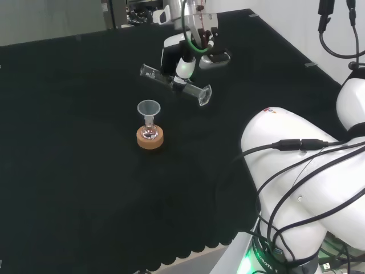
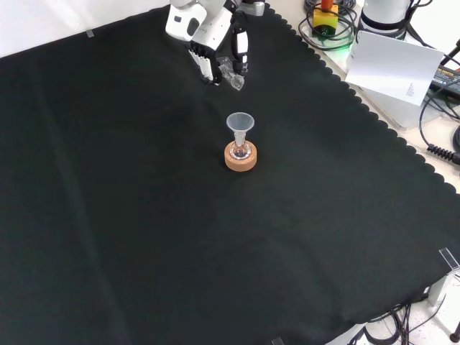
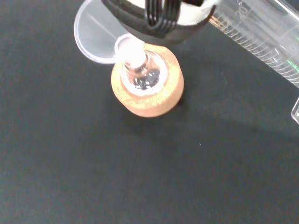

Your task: Put the graduated cylinder back on the table.

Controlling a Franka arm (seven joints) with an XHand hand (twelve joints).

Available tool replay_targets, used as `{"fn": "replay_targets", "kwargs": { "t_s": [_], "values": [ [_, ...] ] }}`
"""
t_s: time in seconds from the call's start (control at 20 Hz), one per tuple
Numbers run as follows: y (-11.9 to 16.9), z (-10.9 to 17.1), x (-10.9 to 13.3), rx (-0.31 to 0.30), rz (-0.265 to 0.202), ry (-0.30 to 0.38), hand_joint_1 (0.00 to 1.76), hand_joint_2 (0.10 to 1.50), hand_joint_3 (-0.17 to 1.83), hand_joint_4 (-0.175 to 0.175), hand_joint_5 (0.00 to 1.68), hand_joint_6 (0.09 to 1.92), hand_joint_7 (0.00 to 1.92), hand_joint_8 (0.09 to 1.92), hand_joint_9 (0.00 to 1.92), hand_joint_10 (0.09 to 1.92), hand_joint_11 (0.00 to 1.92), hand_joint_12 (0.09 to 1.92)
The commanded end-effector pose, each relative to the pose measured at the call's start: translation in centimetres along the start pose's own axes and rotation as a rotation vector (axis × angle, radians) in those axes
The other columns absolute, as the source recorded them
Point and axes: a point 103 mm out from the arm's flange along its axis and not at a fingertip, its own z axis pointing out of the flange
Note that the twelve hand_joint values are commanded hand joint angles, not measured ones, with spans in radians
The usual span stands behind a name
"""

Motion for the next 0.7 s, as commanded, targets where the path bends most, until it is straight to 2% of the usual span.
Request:
{"fn": "replay_targets", "kwargs": {
  "t_s": [0.05, 0.25, 0.55, 0.7],
  "values": [
    [1.2, -0.1, -1.9, -0.053, -0.034, 0.085, 1.3, 1.01, 0.0, -0.175, 1.21, 0.62, 1.27, 0.58, 1.64, 0.09, 1.31, 0.66],
    [2.5, 0.1, -3.0, -0.115, -0.057, 0.14, 1.3, 1.01, 0.0, -0.175, 1.21, 0.62, 1.27, 0.58, 1.64, 0.09, 1.32, 0.66],
    [4.9, 0.1, -4.7, -0.206, -0.097, 0.278, 1.3, 1.01, 0.0, -0.175, 1.21, 0.62, 1.27, 0.58, 1.64, 0.09, 1.32, 0.67],
    [6.0, 0.0, -5.6, -0.233, -0.124, 0.312, 1.3, 1.01, 0.0, -0.175, 1.21, 0.62, 1.27, 0.58, 1.64, 0.09, 1.32, 0.67]
  ]
}}
